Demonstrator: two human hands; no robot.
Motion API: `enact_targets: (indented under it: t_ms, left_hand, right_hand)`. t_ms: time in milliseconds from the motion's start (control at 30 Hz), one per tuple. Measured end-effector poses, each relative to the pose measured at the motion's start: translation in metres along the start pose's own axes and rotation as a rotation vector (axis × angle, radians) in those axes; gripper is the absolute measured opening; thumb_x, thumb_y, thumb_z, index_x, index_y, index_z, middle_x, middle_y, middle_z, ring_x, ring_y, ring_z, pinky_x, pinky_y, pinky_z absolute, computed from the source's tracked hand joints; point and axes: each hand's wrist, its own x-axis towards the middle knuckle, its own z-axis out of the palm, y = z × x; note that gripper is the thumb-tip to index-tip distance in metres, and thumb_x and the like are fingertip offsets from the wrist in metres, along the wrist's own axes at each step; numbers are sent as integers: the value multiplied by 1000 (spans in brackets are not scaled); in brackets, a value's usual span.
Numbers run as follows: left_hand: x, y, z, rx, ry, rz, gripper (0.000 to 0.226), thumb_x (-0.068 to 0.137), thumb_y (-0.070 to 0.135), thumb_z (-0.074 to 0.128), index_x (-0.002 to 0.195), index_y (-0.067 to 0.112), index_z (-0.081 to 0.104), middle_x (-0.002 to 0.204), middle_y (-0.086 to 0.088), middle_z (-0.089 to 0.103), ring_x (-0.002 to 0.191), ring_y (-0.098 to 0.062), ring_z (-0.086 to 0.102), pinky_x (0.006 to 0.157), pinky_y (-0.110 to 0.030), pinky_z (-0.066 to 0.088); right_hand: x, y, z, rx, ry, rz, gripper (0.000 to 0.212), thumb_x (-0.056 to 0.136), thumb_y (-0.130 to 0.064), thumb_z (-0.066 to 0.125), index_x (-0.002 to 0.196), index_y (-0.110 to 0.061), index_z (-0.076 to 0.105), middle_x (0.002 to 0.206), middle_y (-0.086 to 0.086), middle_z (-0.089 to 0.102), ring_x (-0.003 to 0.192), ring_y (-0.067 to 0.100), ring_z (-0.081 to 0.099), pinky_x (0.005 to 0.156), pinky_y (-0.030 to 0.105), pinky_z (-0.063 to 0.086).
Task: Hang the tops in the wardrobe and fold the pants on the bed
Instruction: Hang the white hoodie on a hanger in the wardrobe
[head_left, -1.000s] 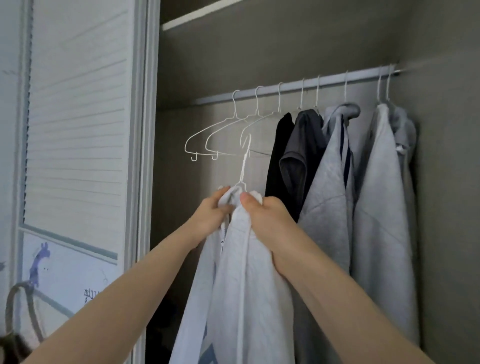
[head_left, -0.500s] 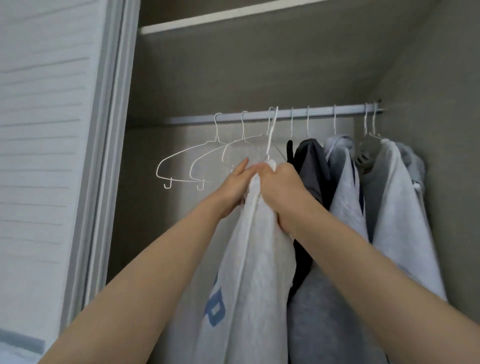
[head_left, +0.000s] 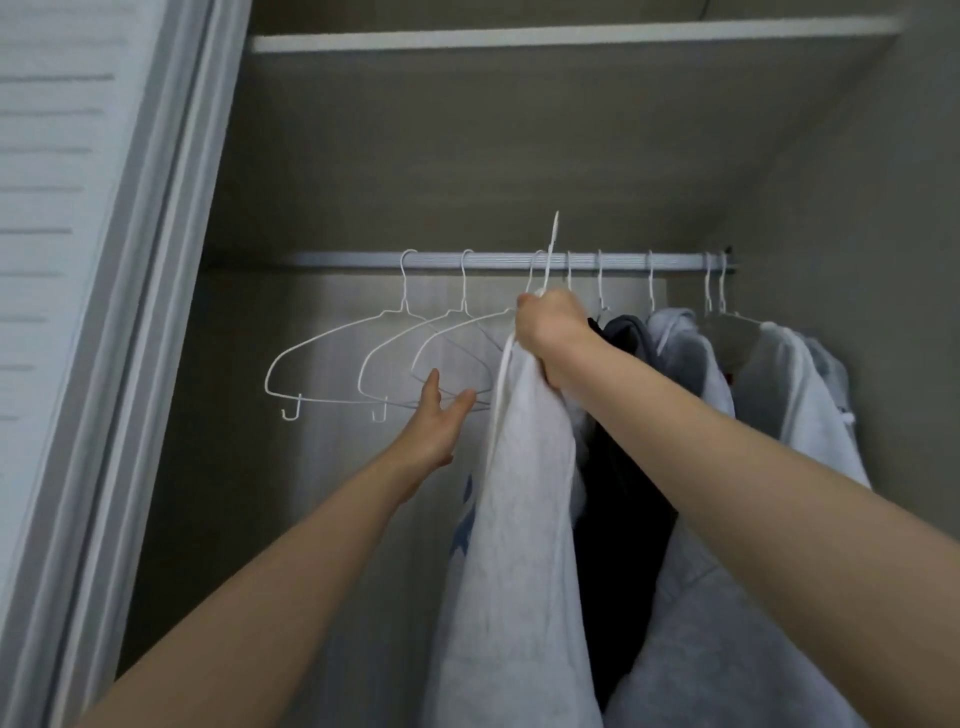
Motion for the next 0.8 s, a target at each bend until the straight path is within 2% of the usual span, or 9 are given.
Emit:
enact_targets:
  t_ms: [167, 233, 333, 400, 433, 500, 533, 667, 800]
  left_hand:
    - [-8, -2, -3, 2, 2, 66, 74, 100, 45, 45, 154, 40, -5, 160, 11, 15, 132, -22, 44, 91, -36, 47]
    - [-14, -1, -5, -21, 15, 107, 72, 100, 42, 46, 154, 41, -2, 133, 28, 37, 96, -5, 55, 92, -39, 49]
    - [-14, -1, -12, -54, 86, 142, 72, 101, 34, 49, 154, 40, 2, 87, 32, 33, 68, 4, 40, 96, -44, 49]
    - [-14, -1, -19, -76, 112, 168, 72, 101, 30, 49, 154, 40, 2, 95, 32, 38, 72, 0, 44, 91, -42, 51]
    - [-13, -1, -23, -99, 117, 167, 72, 101, 29, 49, 154, 41, 2, 113, 28, 46, 83, -6, 51, 89, -39, 51]
    - [-12, -2, -33, -107, 131, 140, 72, 101, 29, 49, 153, 44, 1, 155, 14, 25, 122, -19, 49, 91, -40, 52]
    - [-13, -3, -36, -102, 125, 128, 72, 100, 30, 49, 152, 46, 1, 160, 13, 13, 131, -22, 43, 93, -42, 52]
    - [-27, -7, -37, -56, 59, 150, 74, 99, 35, 51, 151, 48, 2, 139, 26, 37, 101, -6, 54, 97, -46, 51]
    - [-40, -10, -21, -56, -40, 173, 82, 93, 44, 58, 152, 48, 0, 143, 31, 17, 124, 3, 35, 112, -47, 36]
  right_hand:
    - [31, 3, 8, -133, -85, 12, 37, 99, -7, 36, 132, 8, 46, 136, 25, 48, 126, 36, 48, 94, 34, 44]
    - [40, 7, 8, -169, -95, 16, 38, 98, -6, 37, 133, 7, 45, 137, 24, 47, 126, 35, 47, 94, 34, 44]
    - [48, 7, 11, -209, -110, 6, 38, 99, -6, 37, 134, 6, 45, 138, 23, 47, 127, 35, 47, 96, 34, 43]
    - [52, 5, 13, -217, -106, -4, 38, 98, -6, 37, 134, 6, 45, 138, 23, 47, 127, 35, 46, 96, 34, 43]
    - [54, 3, 13, -218, -98, -7, 39, 98, -6, 36, 134, 7, 44, 138, 24, 47, 128, 35, 46, 97, 35, 43]
    - [60, 0, 13, -225, -88, -15, 39, 99, -6, 35, 135, 8, 42, 140, 24, 45, 129, 36, 45, 99, 36, 41]
    - [64, -1, 12, -228, -86, -14, 40, 99, -5, 35, 136, 8, 41, 141, 24, 44, 130, 35, 43, 100, 36, 40]
    - [66, 1, 21, -241, -112, 12, 41, 99, -5, 35, 138, 7, 38, 144, 22, 42, 132, 34, 41, 97, 34, 40]
    - [57, 4, 45, -188, -187, 14, 39, 99, -5, 36, 136, 7, 42, 139, 23, 46, 128, 34, 46, 91, 32, 42]
